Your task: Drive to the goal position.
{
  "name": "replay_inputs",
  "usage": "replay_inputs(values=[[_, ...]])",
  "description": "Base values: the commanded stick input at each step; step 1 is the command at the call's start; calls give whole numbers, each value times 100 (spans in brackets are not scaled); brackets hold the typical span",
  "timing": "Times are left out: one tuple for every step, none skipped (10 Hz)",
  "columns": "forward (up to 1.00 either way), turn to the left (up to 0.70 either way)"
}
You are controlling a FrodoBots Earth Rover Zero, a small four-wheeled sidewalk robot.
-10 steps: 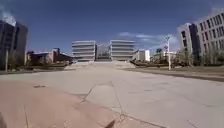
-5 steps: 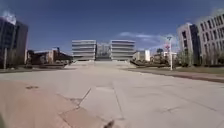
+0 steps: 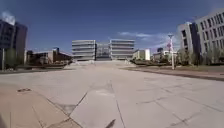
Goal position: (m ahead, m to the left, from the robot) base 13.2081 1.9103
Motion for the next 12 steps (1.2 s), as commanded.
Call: replay_inputs(values=[[62,-1],[62,-1],[62,-1],[62,-1],[62,-1],[62,-1],[62,-1],[62,-1],[61,-1],[60,-1],[59,-1],[60,-1]])
